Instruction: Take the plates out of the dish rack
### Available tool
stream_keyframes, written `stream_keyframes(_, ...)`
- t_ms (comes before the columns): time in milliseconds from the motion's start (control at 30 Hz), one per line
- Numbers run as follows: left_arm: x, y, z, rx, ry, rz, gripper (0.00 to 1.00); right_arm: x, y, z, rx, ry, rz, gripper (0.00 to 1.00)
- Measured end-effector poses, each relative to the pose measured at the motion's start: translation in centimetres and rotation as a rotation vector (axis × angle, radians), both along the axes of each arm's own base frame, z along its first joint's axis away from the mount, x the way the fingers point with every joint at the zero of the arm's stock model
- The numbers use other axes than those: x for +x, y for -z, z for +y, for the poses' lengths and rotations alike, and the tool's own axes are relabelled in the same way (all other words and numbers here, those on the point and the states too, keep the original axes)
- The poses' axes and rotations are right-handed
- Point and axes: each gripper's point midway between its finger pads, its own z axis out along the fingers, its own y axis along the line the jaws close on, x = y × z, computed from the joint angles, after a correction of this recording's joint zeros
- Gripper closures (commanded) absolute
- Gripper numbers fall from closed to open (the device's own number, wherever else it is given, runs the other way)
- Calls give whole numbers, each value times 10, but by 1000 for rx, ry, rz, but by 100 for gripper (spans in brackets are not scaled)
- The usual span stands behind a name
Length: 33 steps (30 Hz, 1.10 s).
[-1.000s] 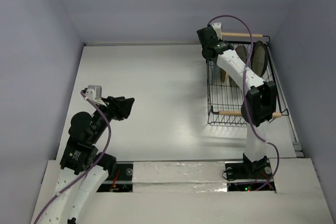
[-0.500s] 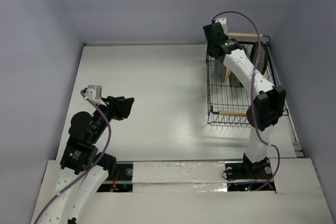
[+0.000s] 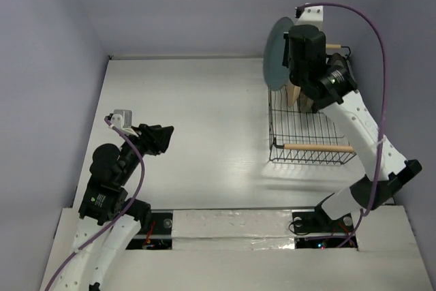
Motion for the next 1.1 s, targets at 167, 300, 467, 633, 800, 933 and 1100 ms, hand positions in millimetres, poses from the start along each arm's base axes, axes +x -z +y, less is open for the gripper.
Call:
stream_keyframes(167, 0, 0, 0, 0, 0, 2, 53, -6, -1, 86, 207, -266, -69, 100)
stream_keyframes(300, 1, 0, 0, -2, -5, 3, 53, 22, 47, 174, 348, -423, -3, 100)
stream_keyframes(467, 1, 1, 1, -3, -8, 4, 53, 50, 148, 253, 466, -483, 160, 100)
stream_keyframes(633, 1, 1, 1, -3, -8, 4, 53, 64, 236, 282, 522, -430, 300, 100)
stream_keyframes(800, 2, 1, 2, -3, -14, 4, 53, 74, 275, 304, 650, -399, 339, 100)
stream_keyframes(933, 3, 0, 4, -7, -27, 6, 42, 77, 284, 314, 721, -393, 341, 94)
stream_keyframes(1100, 3, 0, 4, -61, -45, 32, 13, 70, 308, 319, 806, -381, 364, 57)
